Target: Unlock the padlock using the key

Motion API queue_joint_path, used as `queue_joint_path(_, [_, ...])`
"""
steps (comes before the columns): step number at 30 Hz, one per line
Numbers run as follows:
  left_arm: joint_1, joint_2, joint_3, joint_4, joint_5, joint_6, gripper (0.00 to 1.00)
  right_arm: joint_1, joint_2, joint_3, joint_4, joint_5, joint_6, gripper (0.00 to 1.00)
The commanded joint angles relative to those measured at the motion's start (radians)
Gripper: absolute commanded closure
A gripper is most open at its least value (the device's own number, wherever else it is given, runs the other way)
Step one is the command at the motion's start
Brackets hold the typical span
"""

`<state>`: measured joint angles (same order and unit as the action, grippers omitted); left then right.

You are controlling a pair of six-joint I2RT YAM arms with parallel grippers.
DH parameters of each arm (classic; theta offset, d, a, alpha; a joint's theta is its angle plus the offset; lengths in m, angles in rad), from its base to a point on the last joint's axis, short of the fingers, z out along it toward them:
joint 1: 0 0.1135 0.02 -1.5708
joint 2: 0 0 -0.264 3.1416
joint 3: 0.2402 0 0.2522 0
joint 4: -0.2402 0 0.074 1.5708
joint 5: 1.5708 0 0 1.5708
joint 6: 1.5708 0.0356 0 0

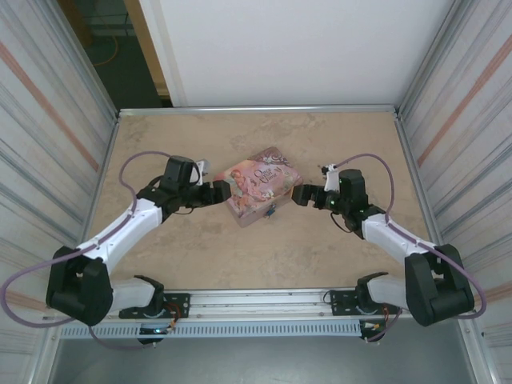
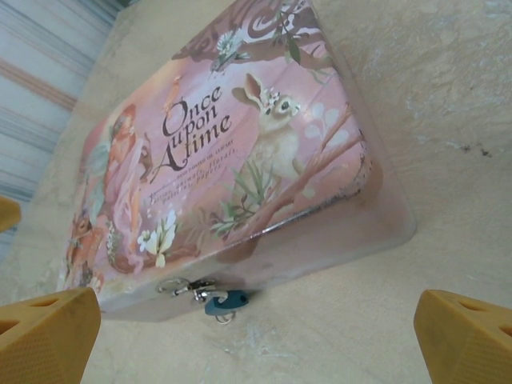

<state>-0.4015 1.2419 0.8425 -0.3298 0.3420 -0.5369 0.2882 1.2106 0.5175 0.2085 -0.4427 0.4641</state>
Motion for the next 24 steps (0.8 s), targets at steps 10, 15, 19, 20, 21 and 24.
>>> queue_joint_path(10, [-0.002,-0.137,0.024,-0.033,0.02,0.07,0.23,-0.006,-0.119,-0.092,0.055,-0.063,-0.001,0.0])
queue_joint_path(15, [-0.003,-0.12,0.04,-0.001,0.1,0.064,0.28,-0.007,-0.148,-0.14,0.144,-0.11,0.012,0.0])
queue_joint_path(19, [-0.013,-0.094,0.062,0.01,0.134,0.06,0.32,-0.007,-0.163,-0.167,0.187,-0.128,0.013,0.0])
queue_joint_path(20, [-0.017,-0.084,0.069,0.012,0.142,0.059,0.33,-0.007,-0.163,-0.175,0.199,-0.135,0.013,0.0])
queue_joint_path(21, [-0.021,-0.074,0.075,0.014,0.148,0.059,0.34,-0.008,-0.163,-0.181,0.209,-0.14,0.013,0.0])
queue_joint_path(24, [-0.044,-0.039,0.101,0.018,0.159,0.061,0.35,-0.006,-0.156,-0.195,0.235,-0.158,0.013,0.0])
